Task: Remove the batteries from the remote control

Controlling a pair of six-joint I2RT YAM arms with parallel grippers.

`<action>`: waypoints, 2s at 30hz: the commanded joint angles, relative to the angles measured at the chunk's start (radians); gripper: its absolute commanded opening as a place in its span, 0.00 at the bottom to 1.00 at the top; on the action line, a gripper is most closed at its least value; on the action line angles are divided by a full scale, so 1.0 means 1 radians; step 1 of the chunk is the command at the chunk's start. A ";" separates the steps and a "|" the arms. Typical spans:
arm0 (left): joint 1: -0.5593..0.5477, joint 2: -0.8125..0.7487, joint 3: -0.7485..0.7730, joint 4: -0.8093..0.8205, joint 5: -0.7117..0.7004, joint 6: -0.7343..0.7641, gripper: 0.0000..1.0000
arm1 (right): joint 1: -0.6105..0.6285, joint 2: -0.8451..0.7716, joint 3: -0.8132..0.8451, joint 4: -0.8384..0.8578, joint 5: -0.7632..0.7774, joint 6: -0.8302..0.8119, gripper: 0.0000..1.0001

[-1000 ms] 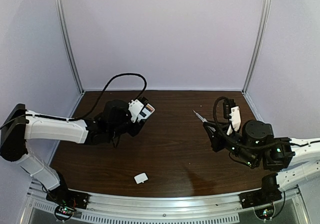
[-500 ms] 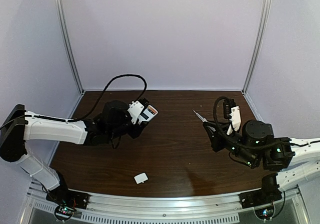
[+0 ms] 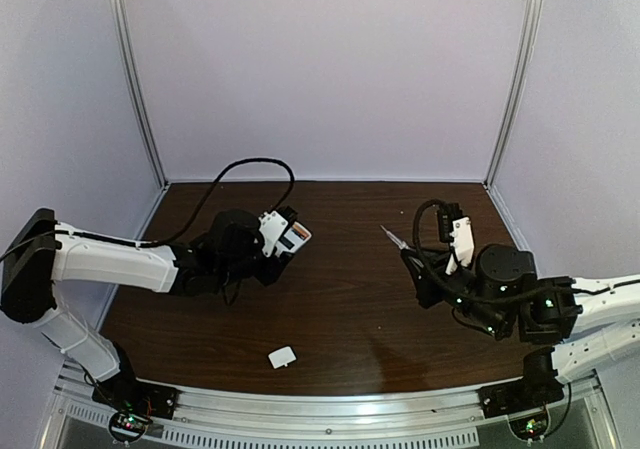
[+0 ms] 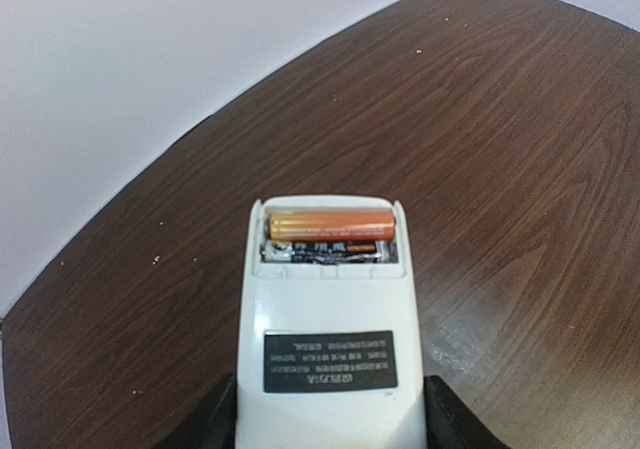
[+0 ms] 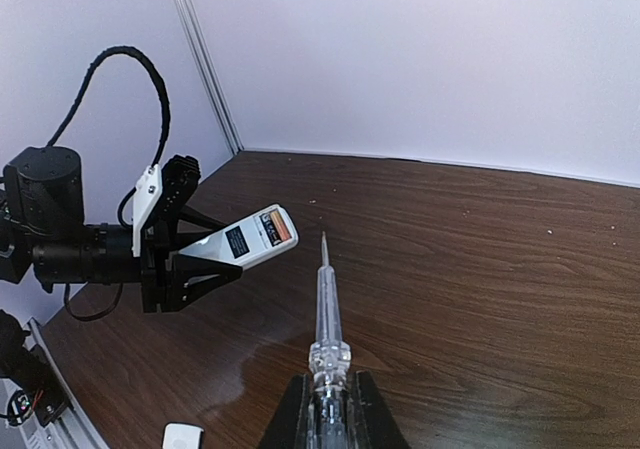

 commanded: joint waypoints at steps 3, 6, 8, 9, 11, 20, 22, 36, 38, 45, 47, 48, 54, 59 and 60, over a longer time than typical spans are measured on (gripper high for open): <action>-0.078 -0.036 -0.046 0.041 -0.073 -0.014 0.00 | -0.005 0.047 0.003 0.027 -0.008 0.004 0.00; -0.120 -0.027 -0.051 0.053 -0.111 -0.013 0.00 | -0.006 0.064 0.004 0.037 -0.016 0.007 0.00; -0.130 -0.011 -0.040 0.026 -0.133 -0.041 0.00 | -0.006 0.076 0.006 0.041 -0.022 0.008 0.00; -0.138 -0.007 -0.042 0.022 -0.138 -0.049 0.00 | -0.006 0.082 0.009 0.039 -0.026 0.007 0.00; -0.153 -0.006 -0.060 0.044 -0.137 -0.053 0.00 | -0.006 0.088 0.019 0.026 -0.032 0.008 0.00; -0.185 0.037 -0.174 0.274 -0.037 0.021 0.00 | -0.006 0.061 0.049 -0.062 -0.089 -0.002 0.00; -0.184 0.056 -0.184 0.323 -0.017 0.028 0.00 | -0.006 0.050 0.048 -0.068 -0.104 -0.009 0.00; -0.195 0.146 -0.232 0.499 0.172 0.154 0.00 | -0.044 0.050 0.064 -0.199 -0.268 0.071 0.00; -0.195 0.154 -0.230 0.513 0.179 0.169 0.00 | -0.045 0.053 0.095 -0.264 -0.283 0.101 0.00; -0.194 0.187 -0.226 0.576 0.190 0.245 0.00 | -0.058 0.068 0.169 -0.427 -0.368 0.199 0.00; -0.195 0.195 -0.219 0.577 0.192 0.270 0.00 | -0.066 0.080 0.190 -0.457 -0.422 0.227 0.00; -0.195 0.196 -0.220 0.581 0.201 0.283 0.00 | -0.070 0.086 0.200 -0.468 -0.438 0.242 0.00; -0.195 0.198 -0.242 0.644 0.292 0.338 0.00 | -0.109 0.141 0.269 -0.550 -0.507 0.292 0.00; -0.196 0.231 -0.248 0.686 0.272 0.352 0.00 | -0.136 0.196 0.310 -0.592 -0.558 0.326 0.00; -0.194 0.240 -0.250 0.695 0.271 0.352 0.00 | -0.138 0.205 0.317 -0.598 -0.557 0.329 0.00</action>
